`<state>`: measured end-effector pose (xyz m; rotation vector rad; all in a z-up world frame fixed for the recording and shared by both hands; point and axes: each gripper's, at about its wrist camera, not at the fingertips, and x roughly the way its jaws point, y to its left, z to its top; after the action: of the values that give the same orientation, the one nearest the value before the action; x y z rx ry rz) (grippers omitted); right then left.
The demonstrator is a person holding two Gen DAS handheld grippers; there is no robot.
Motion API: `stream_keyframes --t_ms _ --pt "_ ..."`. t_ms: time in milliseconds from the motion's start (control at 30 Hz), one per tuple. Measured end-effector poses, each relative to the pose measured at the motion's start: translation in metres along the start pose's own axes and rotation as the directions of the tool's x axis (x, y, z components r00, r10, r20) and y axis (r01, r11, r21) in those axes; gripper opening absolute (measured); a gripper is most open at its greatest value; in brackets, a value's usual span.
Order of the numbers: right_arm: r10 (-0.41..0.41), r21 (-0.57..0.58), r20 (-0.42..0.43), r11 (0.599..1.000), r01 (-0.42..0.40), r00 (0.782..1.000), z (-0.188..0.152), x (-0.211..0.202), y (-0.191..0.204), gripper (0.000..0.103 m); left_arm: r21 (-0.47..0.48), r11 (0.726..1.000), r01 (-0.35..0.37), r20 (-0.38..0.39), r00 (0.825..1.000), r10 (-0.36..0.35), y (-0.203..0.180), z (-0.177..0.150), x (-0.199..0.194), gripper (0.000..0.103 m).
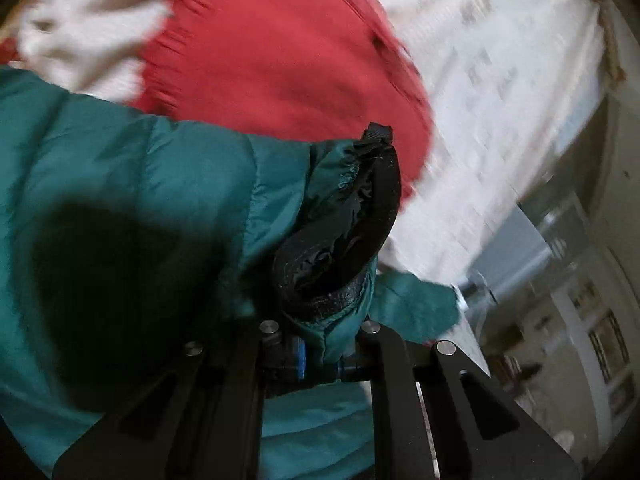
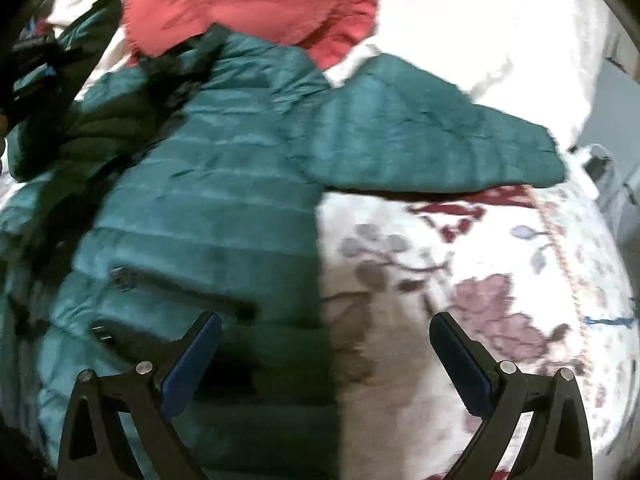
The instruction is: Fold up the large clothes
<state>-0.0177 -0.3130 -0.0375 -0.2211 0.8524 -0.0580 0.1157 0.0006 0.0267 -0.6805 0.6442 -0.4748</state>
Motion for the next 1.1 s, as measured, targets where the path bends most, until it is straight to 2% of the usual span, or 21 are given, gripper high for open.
stream_keyframes --t_ms 100,200,267,367,533,633,700,767,867,933,967,1000,1033,1067,1100 --pt "-0.084 0.047 0.004 0.995 0.083 0.996 0.004 0.004 -0.02 0.103 0.014 0.995 0.1 -0.074 0.992 -0.099 -0.024 -0.013 0.041 0.008" --pt "-0.13 0.105 -0.006 0.986 0.13 0.991 0.006 0.008 -0.041 0.103 0.057 0.988 0.143 -0.143 0.981 -0.134 -0.046 -0.03 0.08 0.008" --pt "-0.132 0.135 -0.025 0.982 0.134 0.991 0.005 0.013 -0.055 0.103 0.053 0.989 0.141 -0.182 0.975 -0.129 -0.049 -0.042 0.106 0.008" --pt "-0.116 0.173 -0.036 0.978 0.12 0.993 0.001 0.016 -0.071 0.103 -0.017 0.994 0.112 -0.217 0.97 -0.113 -0.034 -0.054 0.134 0.008" --pt "-0.107 0.194 -0.048 0.974 0.114 0.993 -0.005 0.019 -0.081 0.103 -0.083 0.995 0.047 -0.275 0.959 -0.069 -0.014 -0.068 0.16 0.009" --pt "-0.099 0.21 -0.043 0.972 0.106 0.994 -0.003 0.019 -0.084 0.103 -0.135 0.991 0.027 -0.316 0.946 -0.069 -0.013 -0.069 0.161 0.03" --pt "-0.098 0.215 -0.042 0.971 0.105 0.994 -0.001 0.02 -0.083 0.103 -0.14 0.989 0.043 -0.314 0.945 -0.086 -0.02 -0.064 0.161 0.051" --pt "-0.094 0.216 -0.038 0.971 0.1 0.995 0.001 0.019 -0.08 0.103 -0.143 0.988 0.06 -0.305 0.947 -0.102 -0.025 -0.064 0.144 0.061" --pt "-0.092 0.214 -0.028 0.972 0.096 0.995 0.006 0.017 -0.072 0.103 -0.167 0.983 0.074 -0.284 0.951 -0.12 -0.019 -0.057 0.104 0.062" --pt "-0.077 0.222 -0.013 0.972 0.078 0.997 0.01 0.012 -0.064 0.103 -0.156 0.987 0.046 -0.243 0.966 -0.084 0.0 -0.046 0.069 0.062" --pt "-0.064 0.229 0.003 0.972 0.061 0.998 0.013 0.009 -0.06 0.103 -0.138 0.99 0.014 -0.215 0.976 -0.044 0.006 -0.039 0.056 0.062" --pt "-0.047 0.237 0.024 0.971 0.04 0.999 0.017 0.005 -0.055 0.103 -0.106 0.993 -0.051 -0.176 0.984 0.031 0.016 -0.03 0.038 0.062" --pt "-0.028 0.244 0.051 0.97 0.015 0.998 0.021 0.001 -0.049 0.103 -0.084 0.99 -0.112 -0.144 0.984 0.099 0.025 -0.024 0.024 0.062" --pt "-0.014 0.246 0.072 0.969 -0.004 0.997 0.024 -0.002 -0.044 0.103 -0.059 0.979 -0.196 -0.104 0.976 0.19 0.037 -0.013 0.006 0.062" --pt "0.017 0.245 0.115 0.969 -0.045 0.993 0.031 -0.008 -0.035 0.103 -0.046 0.97 -0.24 -0.083 0.968 0.236 0.045 -0.007 -0.004 0.062"
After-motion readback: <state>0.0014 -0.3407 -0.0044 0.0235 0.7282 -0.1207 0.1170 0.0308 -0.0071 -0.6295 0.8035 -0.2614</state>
